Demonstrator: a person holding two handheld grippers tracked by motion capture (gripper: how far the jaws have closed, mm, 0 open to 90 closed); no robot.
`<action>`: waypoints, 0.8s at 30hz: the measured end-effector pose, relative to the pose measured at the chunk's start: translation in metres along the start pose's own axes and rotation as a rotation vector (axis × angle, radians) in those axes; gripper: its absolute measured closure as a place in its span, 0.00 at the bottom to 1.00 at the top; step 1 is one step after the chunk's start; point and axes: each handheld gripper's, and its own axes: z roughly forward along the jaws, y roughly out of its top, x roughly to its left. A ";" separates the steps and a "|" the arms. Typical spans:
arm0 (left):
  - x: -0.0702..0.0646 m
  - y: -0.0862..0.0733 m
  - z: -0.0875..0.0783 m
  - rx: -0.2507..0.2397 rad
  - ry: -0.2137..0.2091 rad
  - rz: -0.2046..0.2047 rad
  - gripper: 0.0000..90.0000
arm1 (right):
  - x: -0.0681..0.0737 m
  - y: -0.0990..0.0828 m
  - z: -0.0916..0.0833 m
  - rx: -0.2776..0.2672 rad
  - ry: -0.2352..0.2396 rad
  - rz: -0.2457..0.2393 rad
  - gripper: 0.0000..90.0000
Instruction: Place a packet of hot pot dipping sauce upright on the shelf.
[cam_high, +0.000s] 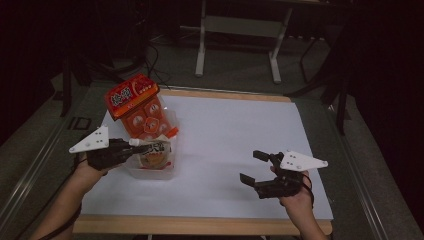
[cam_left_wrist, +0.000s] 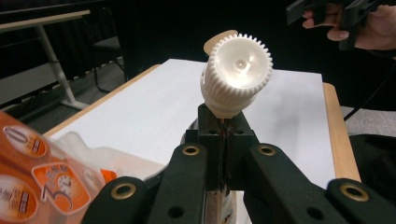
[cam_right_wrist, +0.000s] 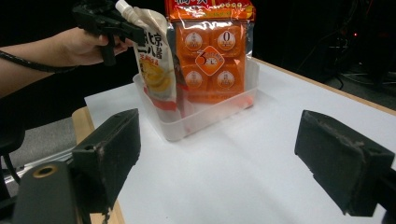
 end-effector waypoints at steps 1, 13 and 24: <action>0.000 -0.002 0.000 0.000 0.000 0.002 0.98 | 0.000 0.000 0.000 0.000 0.001 0.001 0.16; -0.004 -0.030 0.010 0.009 -0.030 -0.033 0.98 | -0.001 -0.001 0.002 0.007 0.016 0.014 0.16; -0.003 -0.053 0.012 -0.001 -0.030 -0.044 0.98 | -0.003 -0.002 0.001 0.009 0.019 0.023 0.16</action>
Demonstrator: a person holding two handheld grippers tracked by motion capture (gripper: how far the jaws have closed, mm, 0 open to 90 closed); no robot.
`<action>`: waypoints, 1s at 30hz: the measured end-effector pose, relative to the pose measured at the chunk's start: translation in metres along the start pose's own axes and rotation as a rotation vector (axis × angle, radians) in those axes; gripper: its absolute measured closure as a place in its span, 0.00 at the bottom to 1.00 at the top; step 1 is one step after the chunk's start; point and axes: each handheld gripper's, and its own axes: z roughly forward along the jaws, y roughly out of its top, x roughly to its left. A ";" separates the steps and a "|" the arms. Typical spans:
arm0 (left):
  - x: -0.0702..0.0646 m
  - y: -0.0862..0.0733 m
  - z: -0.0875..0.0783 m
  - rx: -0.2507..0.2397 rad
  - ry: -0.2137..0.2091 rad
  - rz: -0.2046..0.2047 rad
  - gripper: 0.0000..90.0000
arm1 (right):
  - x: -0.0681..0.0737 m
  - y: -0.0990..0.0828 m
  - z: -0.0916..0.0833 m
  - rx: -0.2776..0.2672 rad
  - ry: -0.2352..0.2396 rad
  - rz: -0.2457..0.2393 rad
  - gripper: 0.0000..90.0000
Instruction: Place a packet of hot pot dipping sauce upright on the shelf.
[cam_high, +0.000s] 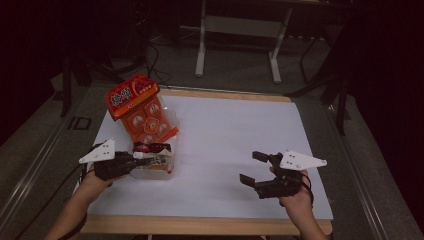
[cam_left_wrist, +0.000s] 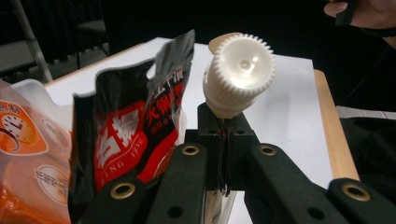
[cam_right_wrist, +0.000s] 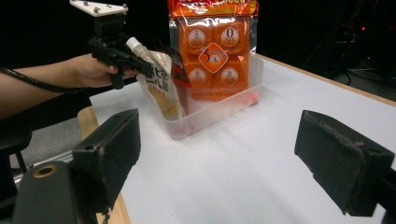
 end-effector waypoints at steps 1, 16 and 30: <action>0.000 -0.001 -0.001 -0.002 -0.002 -0.001 0.97 | 0.000 0.000 0.000 -0.001 0.002 0.002 0.16; -0.003 0.017 -0.009 0.014 0.070 -0.049 0.62 | 0.001 -0.001 0.002 0.008 0.015 0.004 0.16; -0.009 0.045 -0.013 0.000 0.109 -0.045 0.50 | 0.001 0.000 0.002 0.011 0.023 0.004 0.16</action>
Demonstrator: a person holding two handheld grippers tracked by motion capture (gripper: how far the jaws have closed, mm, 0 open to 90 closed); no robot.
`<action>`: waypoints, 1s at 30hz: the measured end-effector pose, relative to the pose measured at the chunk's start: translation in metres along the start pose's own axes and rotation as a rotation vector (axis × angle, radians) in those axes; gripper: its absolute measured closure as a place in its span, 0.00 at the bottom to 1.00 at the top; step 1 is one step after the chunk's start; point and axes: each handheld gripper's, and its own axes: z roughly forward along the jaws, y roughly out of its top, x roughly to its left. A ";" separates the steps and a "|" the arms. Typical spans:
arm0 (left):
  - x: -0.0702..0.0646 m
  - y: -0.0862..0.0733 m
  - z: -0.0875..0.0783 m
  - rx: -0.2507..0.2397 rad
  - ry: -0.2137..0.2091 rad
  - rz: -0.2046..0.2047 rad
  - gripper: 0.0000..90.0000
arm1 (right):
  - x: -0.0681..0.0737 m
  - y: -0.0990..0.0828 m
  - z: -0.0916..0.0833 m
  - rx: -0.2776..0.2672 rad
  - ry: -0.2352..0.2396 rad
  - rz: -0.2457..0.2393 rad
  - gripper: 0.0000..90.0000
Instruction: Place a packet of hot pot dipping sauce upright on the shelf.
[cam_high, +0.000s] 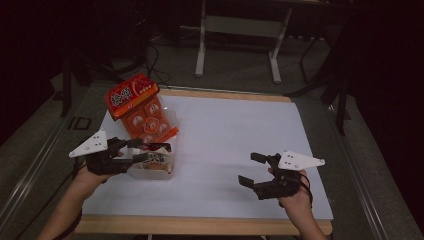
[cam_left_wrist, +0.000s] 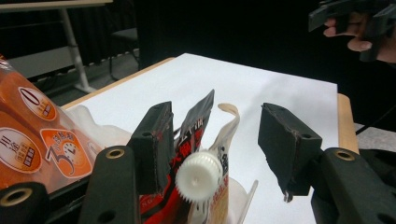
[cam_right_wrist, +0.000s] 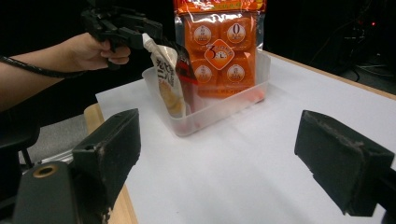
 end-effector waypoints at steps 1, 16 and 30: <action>-0.002 0.002 0.001 -0.001 0.004 0.000 0.49 | 0.000 0.000 0.000 0.000 -0.001 -0.002 0.16; -0.052 0.032 0.037 0.038 -0.006 -0.017 0.09 | -0.001 0.000 -0.003 -0.003 -0.007 -0.001 0.16; -0.088 0.041 0.070 0.053 -0.054 -0.049 0.03 | -0.001 -0.004 -0.005 0.005 -0.012 0.007 0.16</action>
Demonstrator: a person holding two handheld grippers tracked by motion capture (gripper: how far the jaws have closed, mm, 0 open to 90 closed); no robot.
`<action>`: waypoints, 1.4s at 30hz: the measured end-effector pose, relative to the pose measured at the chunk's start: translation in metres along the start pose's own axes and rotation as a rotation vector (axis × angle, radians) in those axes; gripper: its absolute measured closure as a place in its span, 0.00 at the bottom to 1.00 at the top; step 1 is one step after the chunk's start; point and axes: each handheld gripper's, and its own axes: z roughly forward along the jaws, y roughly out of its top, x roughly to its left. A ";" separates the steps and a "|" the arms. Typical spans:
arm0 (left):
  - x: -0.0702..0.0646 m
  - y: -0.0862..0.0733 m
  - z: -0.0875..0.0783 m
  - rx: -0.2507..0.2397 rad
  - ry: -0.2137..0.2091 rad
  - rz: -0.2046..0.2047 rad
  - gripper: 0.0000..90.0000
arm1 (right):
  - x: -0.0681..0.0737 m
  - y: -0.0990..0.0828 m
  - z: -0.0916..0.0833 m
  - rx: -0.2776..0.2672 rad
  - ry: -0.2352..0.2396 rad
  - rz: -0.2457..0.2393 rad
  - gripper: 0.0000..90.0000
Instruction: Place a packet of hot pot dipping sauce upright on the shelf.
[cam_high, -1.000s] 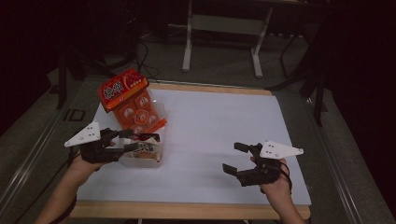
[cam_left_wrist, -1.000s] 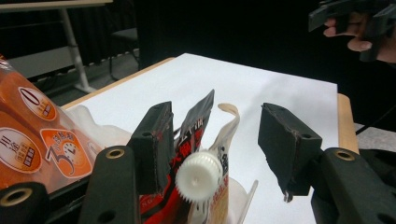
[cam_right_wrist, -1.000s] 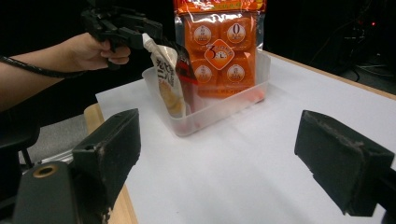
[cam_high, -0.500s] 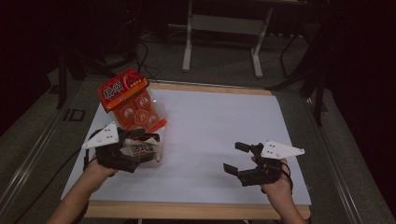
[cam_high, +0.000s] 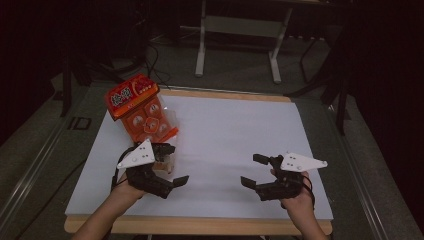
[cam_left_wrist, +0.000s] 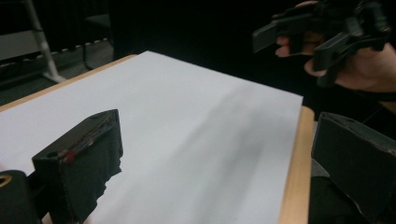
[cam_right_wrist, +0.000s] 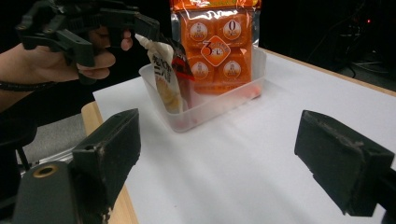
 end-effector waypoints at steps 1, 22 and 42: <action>-0.003 0.000 0.002 0.010 -0.005 0.005 0.03 | 0.000 -0.001 0.000 0.006 -0.001 -0.001 0.16; -0.023 -0.019 0.025 0.048 -0.064 0.037 0.03 | -0.002 -0.024 0.004 0.050 -0.013 0.015 0.16; -0.032 -0.048 0.037 0.078 -0.082 0.077 0.03 | -0.008 -0.050 0.005 0.100 -0.024 0.027 0.16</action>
